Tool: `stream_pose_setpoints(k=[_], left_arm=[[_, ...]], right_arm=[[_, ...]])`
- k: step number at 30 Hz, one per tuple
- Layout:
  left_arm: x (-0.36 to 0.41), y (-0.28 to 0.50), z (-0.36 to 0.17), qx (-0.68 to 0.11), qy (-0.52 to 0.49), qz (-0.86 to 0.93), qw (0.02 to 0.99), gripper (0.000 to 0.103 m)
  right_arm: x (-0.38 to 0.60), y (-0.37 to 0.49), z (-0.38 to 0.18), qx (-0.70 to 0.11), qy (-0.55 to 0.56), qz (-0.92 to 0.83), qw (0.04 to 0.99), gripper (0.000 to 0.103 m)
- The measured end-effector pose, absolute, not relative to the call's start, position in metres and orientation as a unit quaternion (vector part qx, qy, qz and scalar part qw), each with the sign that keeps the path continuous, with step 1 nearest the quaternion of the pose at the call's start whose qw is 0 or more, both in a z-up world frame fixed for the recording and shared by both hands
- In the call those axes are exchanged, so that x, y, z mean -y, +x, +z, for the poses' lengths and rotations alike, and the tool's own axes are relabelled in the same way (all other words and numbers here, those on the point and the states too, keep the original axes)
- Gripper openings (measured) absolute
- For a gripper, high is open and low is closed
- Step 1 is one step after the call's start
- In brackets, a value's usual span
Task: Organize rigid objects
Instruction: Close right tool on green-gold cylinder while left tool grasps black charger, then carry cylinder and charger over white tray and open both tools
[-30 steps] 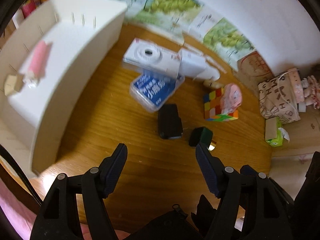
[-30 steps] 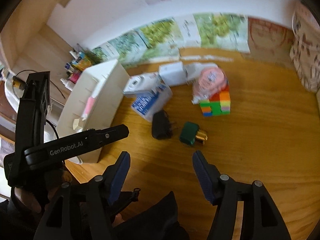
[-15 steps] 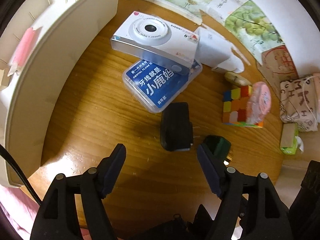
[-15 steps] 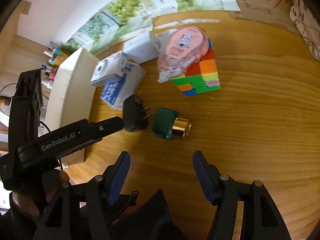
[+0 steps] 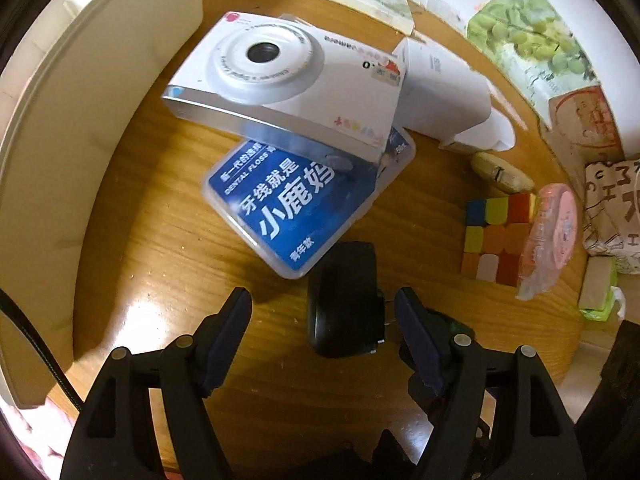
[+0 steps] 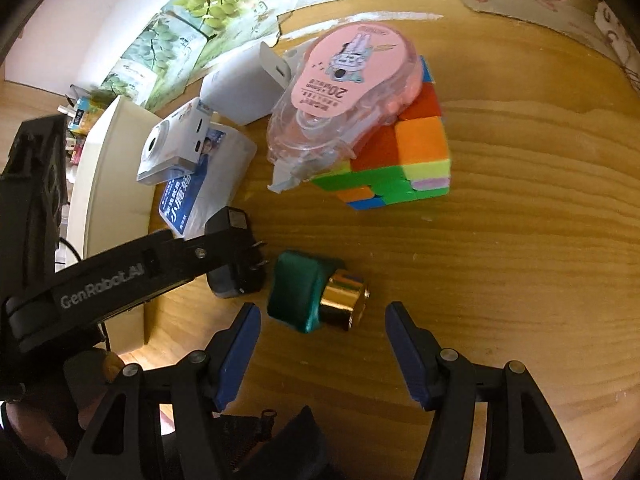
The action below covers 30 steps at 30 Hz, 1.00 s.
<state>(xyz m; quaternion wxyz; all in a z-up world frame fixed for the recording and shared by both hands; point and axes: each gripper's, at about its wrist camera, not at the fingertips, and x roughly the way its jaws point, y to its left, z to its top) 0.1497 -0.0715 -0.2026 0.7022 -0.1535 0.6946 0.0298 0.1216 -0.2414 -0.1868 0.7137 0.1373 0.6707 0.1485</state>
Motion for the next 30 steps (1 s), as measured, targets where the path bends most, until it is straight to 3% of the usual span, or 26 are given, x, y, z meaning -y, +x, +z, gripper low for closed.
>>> stream_pose_setpoints(k=[6, 11, 16, 17, 18, 30], left_arm=[[0.079, 0.16, -0.208, -0.697, -0.15, 0.028, 0.7, 0.075], [0.08, 0.174, -0.207, -0.693, -0.141, 0.033, 0.706, 0.06], [0.085, 0.184, -0.208, -0.692, -0.144, 0.026, 0.707, 0.053], [0.087, 0.185, -0.208, -0.692, -0.149, 0.02, 0.706, 0.044], [0.09, 0.186, -0.208, -0.692, -0.15, 0.015, 0.706, 0.043], [0.089, 0.17, -0.21, -0.692, -0.162, 0.013, 0.704, 0.042]], right_arm=[[0.235, 0.131, -0.19, -0.679, 0.117, 0.148, 0.709, 0.063], [0.226, 0.138, -0.188, -0.68, 0.101, 0.148, 0.711, 0.055], [0.223, 0.138, -0.189, -0.68, 0.091, 0.148, 0.712, 0.054], [0.223, 0.137, -0.19, -0.68, 0.092, 0.148, 0.712, 0.054], [0.223, 0.137, -0.19, -0.68, 0.093, 0.147, 0.712, 0.054], [0.223, 0.13, -0.192, -0.688, 0.094, 0.137, 0.707, 0.053]])
